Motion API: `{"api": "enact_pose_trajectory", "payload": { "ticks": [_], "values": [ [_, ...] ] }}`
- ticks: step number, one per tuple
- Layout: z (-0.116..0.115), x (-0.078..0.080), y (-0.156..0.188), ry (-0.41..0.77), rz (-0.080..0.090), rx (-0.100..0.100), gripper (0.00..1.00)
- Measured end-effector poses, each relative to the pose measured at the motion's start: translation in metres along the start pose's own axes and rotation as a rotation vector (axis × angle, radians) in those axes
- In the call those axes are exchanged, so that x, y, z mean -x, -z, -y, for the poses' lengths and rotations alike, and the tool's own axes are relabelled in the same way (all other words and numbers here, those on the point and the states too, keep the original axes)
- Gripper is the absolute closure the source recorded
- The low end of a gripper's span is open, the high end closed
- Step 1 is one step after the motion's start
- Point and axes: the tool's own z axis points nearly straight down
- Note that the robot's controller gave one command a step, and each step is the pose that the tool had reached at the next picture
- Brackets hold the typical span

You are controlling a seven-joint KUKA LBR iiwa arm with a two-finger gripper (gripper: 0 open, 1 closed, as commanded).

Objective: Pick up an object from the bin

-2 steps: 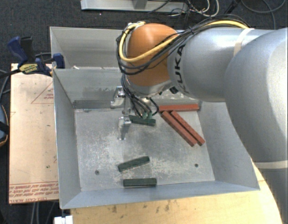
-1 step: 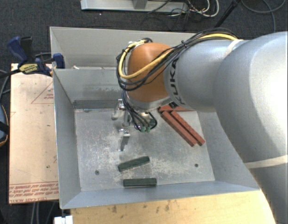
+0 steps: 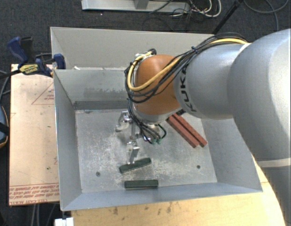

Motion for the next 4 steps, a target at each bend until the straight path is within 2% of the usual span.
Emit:
{"api": "enact_pose_trajectory", "payload": {
  "ticks": [1, 2, 3, 4],
  "values": [
    [0.012, -0.056, 0.018, 0.091, 0.001, 0.0, 0.0],
    [0.018, -0.062, -0.019, 0.186, 0.001, 0.0, 1.0],
    [0.019, -0.062, -0.019, 0.186, 0.002, 0.0, 1.0],
    [0.016, -0.058, 0.022, 0.18, 0.0, 0.0, 1.0]
  ]
}}
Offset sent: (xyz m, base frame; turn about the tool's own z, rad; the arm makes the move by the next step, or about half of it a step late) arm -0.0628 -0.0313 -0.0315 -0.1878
